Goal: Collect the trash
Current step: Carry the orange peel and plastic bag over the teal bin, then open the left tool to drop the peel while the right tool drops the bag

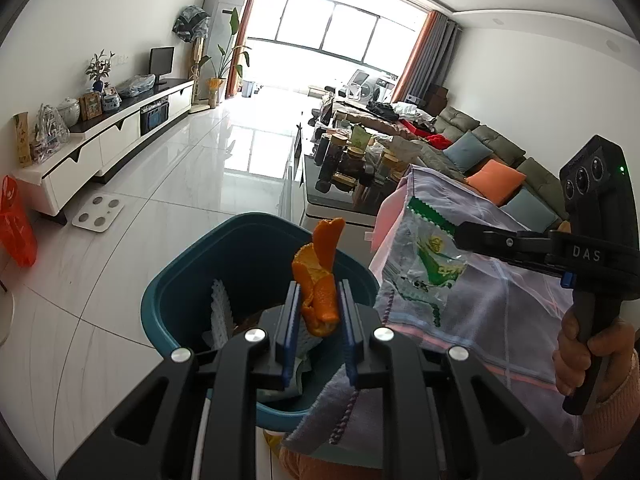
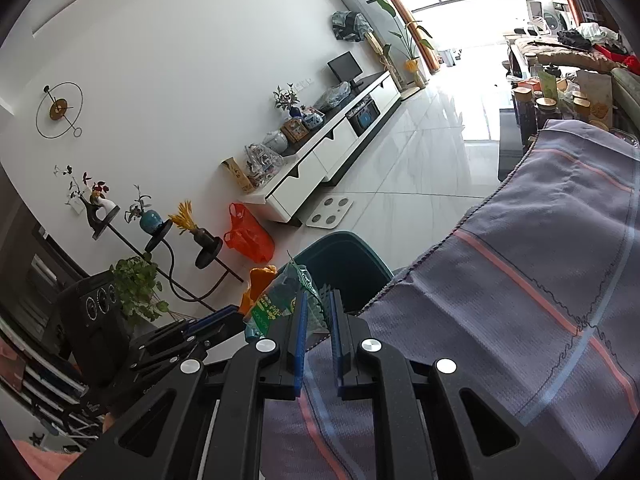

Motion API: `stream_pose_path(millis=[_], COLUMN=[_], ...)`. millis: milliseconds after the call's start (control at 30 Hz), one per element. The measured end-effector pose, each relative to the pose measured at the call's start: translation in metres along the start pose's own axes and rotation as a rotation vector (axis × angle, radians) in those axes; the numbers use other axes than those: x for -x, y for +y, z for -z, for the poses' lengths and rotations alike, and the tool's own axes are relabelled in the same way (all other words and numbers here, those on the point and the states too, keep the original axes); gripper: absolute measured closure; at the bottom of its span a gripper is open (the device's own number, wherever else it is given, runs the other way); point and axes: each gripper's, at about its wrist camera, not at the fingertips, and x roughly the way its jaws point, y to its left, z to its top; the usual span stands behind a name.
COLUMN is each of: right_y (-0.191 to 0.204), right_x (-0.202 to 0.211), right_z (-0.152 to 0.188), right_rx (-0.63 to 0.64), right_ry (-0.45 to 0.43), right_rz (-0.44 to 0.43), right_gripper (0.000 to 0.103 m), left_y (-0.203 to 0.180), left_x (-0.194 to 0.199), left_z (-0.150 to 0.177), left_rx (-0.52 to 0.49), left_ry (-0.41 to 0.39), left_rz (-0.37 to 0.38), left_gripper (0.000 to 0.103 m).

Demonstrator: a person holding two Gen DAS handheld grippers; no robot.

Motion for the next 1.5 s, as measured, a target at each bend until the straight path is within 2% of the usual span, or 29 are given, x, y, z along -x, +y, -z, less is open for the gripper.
stream_pose_path(millis=[1500], right_y=[0.012], right_x=[-0.063], right_z=[-0.009], right_rx=[-0.009], right_ry=[0.095], right_rz=[0.071], right_gripper=[0.092], left_y=[0.024], left_x=[-0.047], left_z=[0.0], left_rx=[0.077], left_ry=[0.069], left_rz=[-0.032], left_gripper=[0.083])
